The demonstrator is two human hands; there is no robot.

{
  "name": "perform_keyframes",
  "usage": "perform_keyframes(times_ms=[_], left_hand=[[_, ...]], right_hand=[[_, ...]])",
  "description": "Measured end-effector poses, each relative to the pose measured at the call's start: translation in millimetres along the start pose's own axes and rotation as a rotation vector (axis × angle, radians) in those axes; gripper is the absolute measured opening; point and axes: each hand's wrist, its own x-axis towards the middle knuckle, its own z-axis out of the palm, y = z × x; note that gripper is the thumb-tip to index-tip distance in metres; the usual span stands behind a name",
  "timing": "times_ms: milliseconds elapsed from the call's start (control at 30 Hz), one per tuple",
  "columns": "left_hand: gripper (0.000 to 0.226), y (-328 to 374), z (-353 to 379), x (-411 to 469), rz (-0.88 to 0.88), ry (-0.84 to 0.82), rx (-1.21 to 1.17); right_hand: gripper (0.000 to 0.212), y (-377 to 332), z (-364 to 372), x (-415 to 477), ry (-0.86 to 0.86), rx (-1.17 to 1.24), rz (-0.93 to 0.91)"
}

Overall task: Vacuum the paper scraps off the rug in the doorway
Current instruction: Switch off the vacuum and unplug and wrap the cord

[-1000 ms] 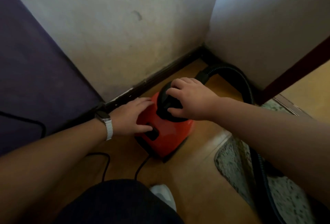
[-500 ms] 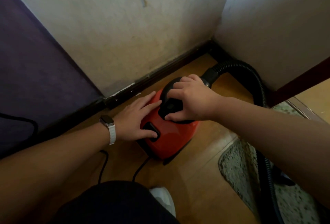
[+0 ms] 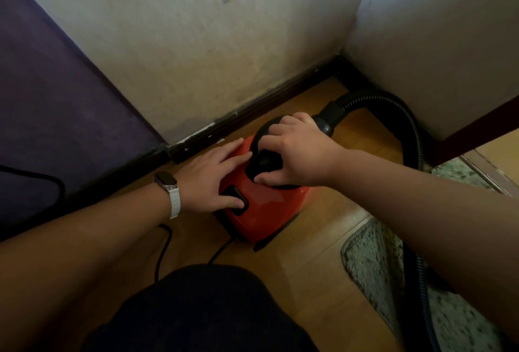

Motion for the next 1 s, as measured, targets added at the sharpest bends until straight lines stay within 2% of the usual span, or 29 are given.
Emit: perform_keyframes(times_ms=[233,400,633,1000], left_hand=[[0.089,21.3,-1.9,-11.5,-0.118,0.099,-0.078],[0.067,54.1,-32.3,-20.7,-0.327,0.222,-0.116],[0.067,110.2,-124.9,-76.3,-0.602,0.249,-0.059],[0.065,141.9,-268.8,-215.3,-0.852,0.308,-0.058]], right_hand=[[0.057,-0.2,-4.1,-2.6,-0.056,-0.024,0.006],[0.060,-2.0,-29.8,-7.4,-0.148,0.107,0.057],[0.059,-29.5,-122.3,-15.8,-0.185,0.150,0.123],[0.063,-121.5,-282.5,4.7,-0.260,0.190,0.075]])
